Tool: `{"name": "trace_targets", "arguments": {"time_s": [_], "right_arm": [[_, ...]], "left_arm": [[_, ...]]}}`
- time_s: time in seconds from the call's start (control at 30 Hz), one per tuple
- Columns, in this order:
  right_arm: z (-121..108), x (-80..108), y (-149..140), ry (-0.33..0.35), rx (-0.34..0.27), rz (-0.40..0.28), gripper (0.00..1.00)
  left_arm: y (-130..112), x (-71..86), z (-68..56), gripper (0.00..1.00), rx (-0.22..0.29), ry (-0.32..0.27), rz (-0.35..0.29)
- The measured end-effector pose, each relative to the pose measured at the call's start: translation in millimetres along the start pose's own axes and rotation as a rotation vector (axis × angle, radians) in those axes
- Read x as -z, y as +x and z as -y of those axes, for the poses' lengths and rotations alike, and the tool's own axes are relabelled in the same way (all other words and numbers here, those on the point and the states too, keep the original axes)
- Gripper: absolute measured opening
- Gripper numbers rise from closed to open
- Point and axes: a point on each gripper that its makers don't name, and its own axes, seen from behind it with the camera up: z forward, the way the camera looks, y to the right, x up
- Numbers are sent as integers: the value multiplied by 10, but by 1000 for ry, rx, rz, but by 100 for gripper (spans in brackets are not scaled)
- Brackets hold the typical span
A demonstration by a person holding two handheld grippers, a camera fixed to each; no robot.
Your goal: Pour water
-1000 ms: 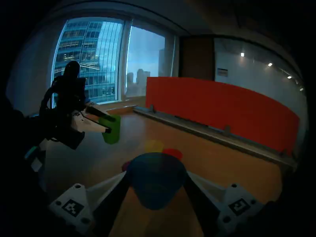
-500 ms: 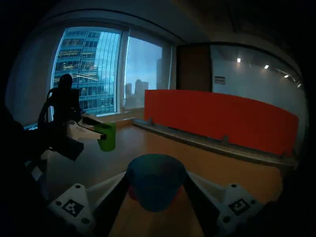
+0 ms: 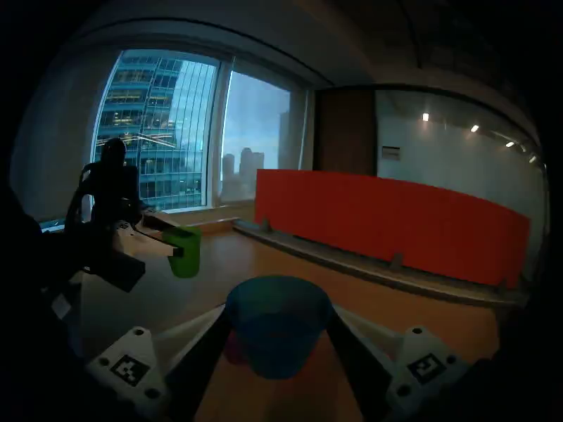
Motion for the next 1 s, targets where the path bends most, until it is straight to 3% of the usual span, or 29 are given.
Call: {"name": "trace_targets", "arguments": {"time_s": [1.0], "right_arm": [[-44, -56, 265, 9, 68, -40, 91]], "left_arm": [[-76, 53, -403, 87, -45, -56, -11]]}}
